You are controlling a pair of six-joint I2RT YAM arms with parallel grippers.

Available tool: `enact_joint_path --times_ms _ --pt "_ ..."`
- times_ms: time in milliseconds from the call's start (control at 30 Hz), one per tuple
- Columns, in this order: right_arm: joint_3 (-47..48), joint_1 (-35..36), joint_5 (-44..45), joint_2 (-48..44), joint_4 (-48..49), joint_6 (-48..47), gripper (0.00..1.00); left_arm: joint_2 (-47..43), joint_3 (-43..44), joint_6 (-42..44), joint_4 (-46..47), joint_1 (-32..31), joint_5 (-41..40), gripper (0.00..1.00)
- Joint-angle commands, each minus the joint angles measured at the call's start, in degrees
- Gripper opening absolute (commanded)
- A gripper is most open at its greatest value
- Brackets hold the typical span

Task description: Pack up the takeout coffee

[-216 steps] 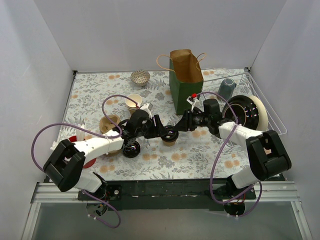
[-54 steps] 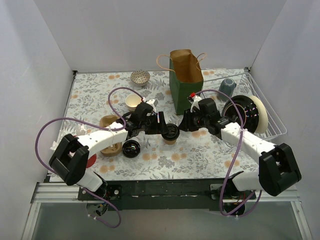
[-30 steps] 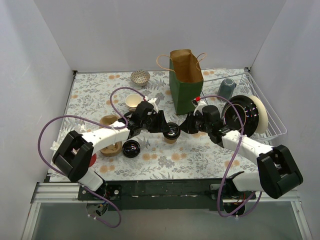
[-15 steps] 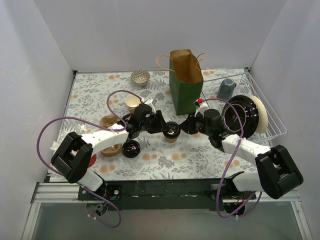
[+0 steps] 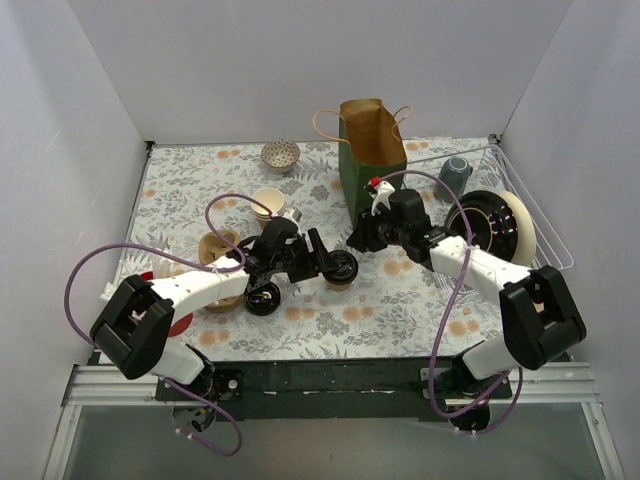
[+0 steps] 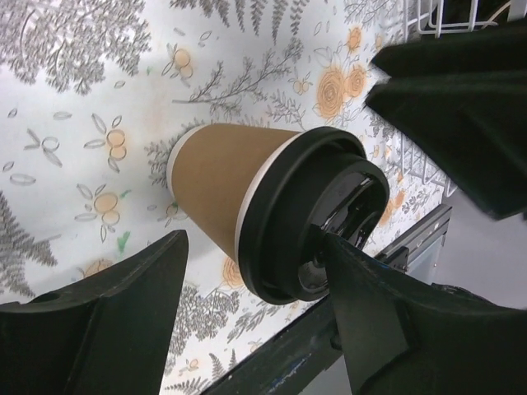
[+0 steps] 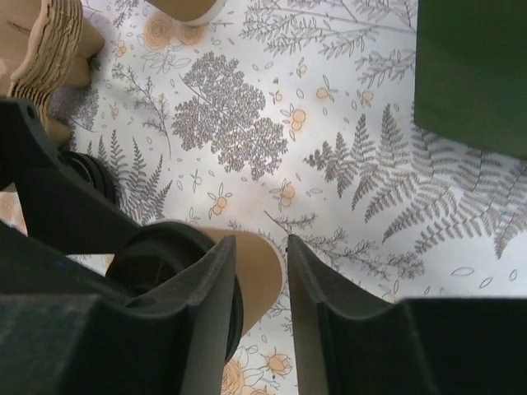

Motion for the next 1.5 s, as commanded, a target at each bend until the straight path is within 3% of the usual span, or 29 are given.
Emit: enact_joint_path --times_ms 0,233,533,767,1033,1467 --pt "9.16 0.02 -0.69 2.64 -7.73 -3.63 0.46 -3.11 -1.86 -2.51 -7.48 -0.60 -2.33 0.68" --pt "14.36 -0.07 1.51 0.28 -12.83 -0.30 0.59 -4.25 3.14 2.14 -8.18 -0.51 -1.45 0.82" --pt "8.49 -0.07 0.98 -7.54 -13.90 6.82 0.68 -1.62 10.53 6.19 -11.43 -0.42 -4.27 0.82" --pt "-3.11 0.37 -0.16 -13.26 -5.72 15.61 0.68 -4.25 9.92 10.41 -11.53 1.15 -7.00 0.78" --pt "-1.19 0.46 -0.25 -9.23 -5.72 13.51 0.71 -5.75 6.32 12.18 -8.63 4.58 -1.98 0.66" --pt "-2.85 0.46 -3.32 -1.66 -0.63 12.19 0.69 -3.73 0.43 10.85 -3.62 5.38 1.36 0.60"
